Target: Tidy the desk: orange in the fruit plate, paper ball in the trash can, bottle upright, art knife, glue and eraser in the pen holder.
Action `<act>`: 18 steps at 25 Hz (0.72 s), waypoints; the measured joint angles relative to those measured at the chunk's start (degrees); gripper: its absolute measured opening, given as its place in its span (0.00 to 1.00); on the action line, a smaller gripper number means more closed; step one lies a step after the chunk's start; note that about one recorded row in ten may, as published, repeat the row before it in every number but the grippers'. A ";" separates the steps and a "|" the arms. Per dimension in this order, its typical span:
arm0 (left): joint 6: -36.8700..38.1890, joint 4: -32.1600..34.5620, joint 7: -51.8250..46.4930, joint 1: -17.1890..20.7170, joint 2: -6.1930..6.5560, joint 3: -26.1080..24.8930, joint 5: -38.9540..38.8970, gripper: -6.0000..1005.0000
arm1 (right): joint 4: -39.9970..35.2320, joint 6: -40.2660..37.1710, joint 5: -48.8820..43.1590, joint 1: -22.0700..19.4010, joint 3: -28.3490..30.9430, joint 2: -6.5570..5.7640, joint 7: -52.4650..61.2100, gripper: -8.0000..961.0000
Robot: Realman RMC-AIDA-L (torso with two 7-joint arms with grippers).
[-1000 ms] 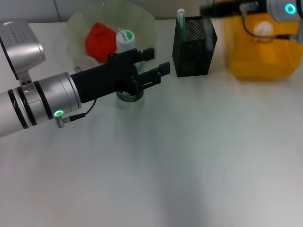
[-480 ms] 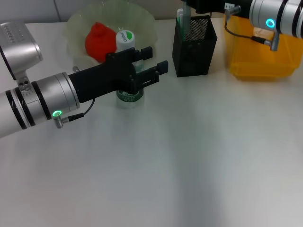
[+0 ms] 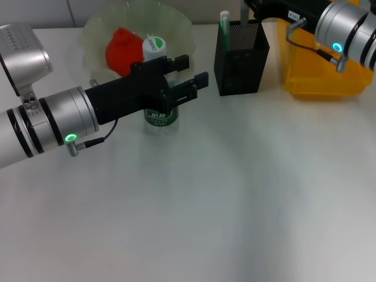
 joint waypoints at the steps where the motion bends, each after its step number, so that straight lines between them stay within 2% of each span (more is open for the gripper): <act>1: 0.00 0.00 0.00 0.00 0.00 0.00 0.00 0.60 | 0.00 0.00 0.00 0.00 0.00 0.00 0.00 0.19; 10: -0.46 0.26 0.03 -0.16 0.00 -0.08 0.00 0.60 | 6.63 0.16 1.14 1.94 0.51 0.00 -4.70 0.25; 18: -0.43 0.30 0.02 -0.17 -0.01 -0.15 0.00 0.60 | 5.13 -0.95 1.20 0.87 0.51 0.01 -5.28 0.31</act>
